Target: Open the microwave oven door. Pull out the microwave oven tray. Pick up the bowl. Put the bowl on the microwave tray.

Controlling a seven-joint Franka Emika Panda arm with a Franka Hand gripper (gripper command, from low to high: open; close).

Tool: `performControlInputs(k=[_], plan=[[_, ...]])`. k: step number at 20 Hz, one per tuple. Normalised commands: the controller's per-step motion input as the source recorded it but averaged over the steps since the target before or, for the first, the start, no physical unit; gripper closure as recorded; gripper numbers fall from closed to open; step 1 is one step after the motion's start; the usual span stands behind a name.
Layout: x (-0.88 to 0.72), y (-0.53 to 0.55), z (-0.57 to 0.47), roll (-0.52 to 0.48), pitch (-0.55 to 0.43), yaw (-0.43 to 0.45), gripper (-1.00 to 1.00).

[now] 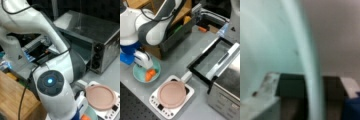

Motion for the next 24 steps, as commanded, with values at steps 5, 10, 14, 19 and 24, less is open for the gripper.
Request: performControlInputs(k=[5,10,14,19,24], plan=[[-0.19,0.36,0.22,0.156,-0.007,-0.143,1.00],[-0.31,0.51,0.13,0.077,-0.024,-0.114,1.00],[-0.42,0.50,0.08,0.005,-0.049,-0.099,1.00],[-0.52,0.36,-0.02,-0.032,-0.093,-0.112,1.00],[-0.64,0.28,-0.07,-0.041,-0.125,-0.188,1.00]])
